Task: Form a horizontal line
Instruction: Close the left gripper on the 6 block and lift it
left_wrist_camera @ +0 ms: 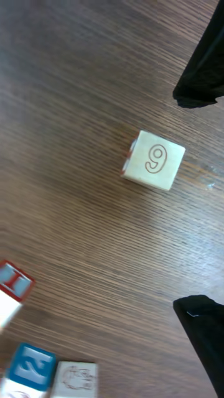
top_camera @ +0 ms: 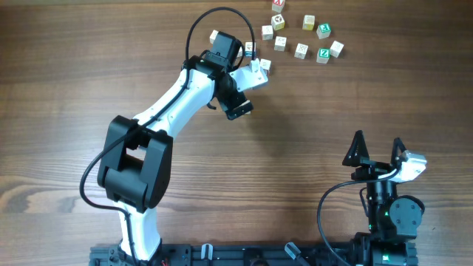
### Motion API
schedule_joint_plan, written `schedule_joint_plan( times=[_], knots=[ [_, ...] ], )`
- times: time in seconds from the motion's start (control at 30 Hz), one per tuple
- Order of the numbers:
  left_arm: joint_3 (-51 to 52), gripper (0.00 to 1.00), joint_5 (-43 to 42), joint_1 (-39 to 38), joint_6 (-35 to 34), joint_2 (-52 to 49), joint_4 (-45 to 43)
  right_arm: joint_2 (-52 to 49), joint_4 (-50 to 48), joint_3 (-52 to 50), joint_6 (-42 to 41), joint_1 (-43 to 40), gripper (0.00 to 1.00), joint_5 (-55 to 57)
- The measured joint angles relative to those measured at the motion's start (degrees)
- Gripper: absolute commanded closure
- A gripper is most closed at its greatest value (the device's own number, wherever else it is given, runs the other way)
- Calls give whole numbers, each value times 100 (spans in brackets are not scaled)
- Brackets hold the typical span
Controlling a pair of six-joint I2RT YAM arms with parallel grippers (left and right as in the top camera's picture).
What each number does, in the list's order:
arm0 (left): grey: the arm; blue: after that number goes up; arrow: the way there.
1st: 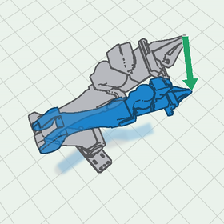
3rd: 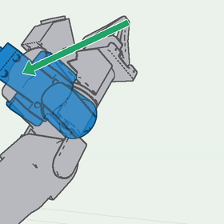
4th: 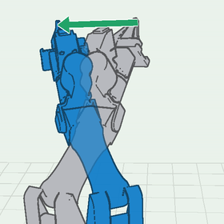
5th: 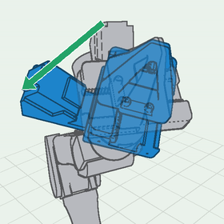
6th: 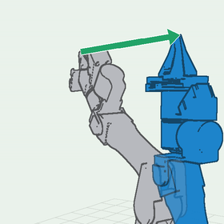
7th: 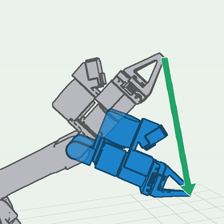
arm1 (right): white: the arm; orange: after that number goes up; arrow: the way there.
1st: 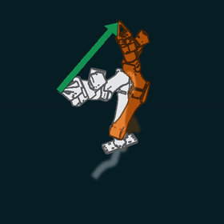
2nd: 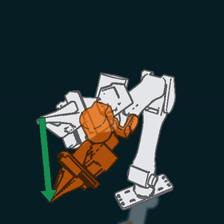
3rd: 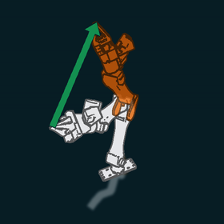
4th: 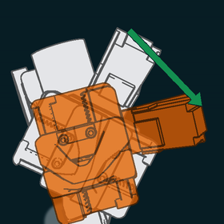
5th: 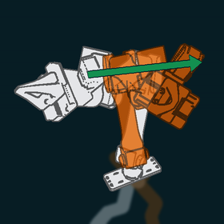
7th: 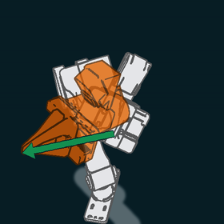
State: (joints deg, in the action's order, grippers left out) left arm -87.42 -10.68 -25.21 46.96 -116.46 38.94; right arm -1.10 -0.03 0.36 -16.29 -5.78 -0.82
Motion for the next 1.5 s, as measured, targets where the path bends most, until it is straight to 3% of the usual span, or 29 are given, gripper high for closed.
schedule_joint_plan(
  times=[0.6,0.67,0.8,0.93,1.27,1.4,1.5],
  knots=[
    [37,4,-684,-11,555,-214,-57,0,0,0,0,0,0,0],
    [37,12,-684,-9,573,-372,-107,0,0,0,0,0,0,0],
    [85,19,-684,-11,623,-505,-168,0,0,0,0,0,0,0],
    [90,38,-691,-9,667,-507,-210,0,0,0,0,0,0,0],
    [90,31,-706,-9,656,-511,-212,0,0,0,0,0,0,0],
    [90,53,-706,-9,645,-597,-267,0,0,0,0,0,0,0],
    [90,82,-710,-11,636,-704,-323,0,0,0,0,0,0,0]
  ],
)
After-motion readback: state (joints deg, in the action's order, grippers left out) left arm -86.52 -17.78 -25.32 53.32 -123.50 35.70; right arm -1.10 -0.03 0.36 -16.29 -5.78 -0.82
